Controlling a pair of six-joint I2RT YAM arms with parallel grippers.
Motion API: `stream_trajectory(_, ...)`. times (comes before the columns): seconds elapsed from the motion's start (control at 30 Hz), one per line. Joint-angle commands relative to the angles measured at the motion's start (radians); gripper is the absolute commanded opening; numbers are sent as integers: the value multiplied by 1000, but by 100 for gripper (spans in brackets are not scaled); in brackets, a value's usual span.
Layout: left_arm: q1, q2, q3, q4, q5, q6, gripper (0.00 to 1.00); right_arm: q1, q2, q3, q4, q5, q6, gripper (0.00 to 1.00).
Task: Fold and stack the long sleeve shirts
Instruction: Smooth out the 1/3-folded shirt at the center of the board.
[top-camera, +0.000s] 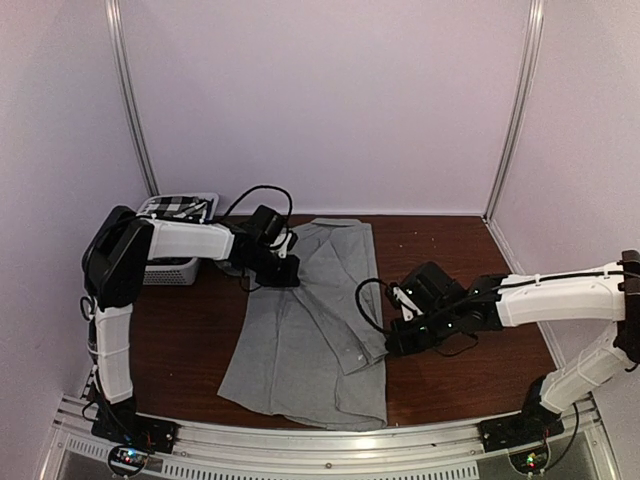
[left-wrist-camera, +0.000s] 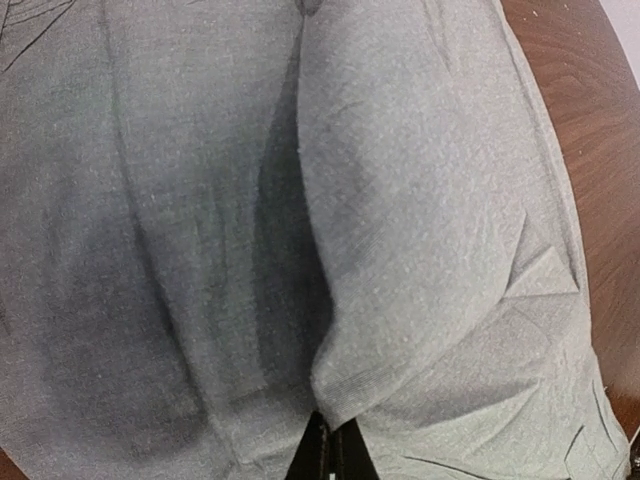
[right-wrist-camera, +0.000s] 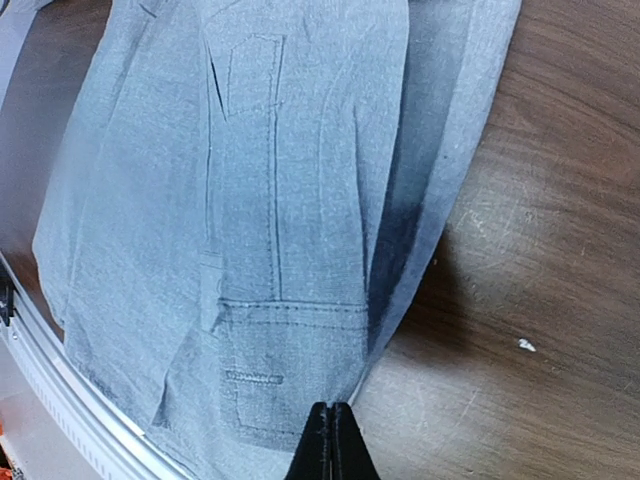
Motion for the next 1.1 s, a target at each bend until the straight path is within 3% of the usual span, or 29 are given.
stream_trajectory(0.0, 18, 17, 55, -48, 42, 58, 0, 26, -28, -5, 4, -63, 71, 1)
stream_trajectory(0.13, 18, 35, 85, -95, 69, 87, 0, 56, -11, -7, 21, -72, 101, 1)
stream_trajectory(0.23, 18, 35, 93, -118, 76, 103, 23, 68, 8, -19, 27, -50, 110, 1)
stream_trajectory(0.37, 18, 8, 81, -130, 60, 112, 35, 83, 23, -55, 47, -25, 143, 1)
stream_trajectory(0.67, 18, -44, 92, -167, 36, 124, 37, 172, 6, -59, 14, 44, 227, 0)
stream_trajectory(0.9, 18, -34, 109, -184, 96, 133, 37, 182, -22, -69, 12, 88, 265, 1)
stream_trajectory(1.07, 18, -62, 69, -178, 100, 137, 38, 196, -23, -4, -76, 201, 239, 18)
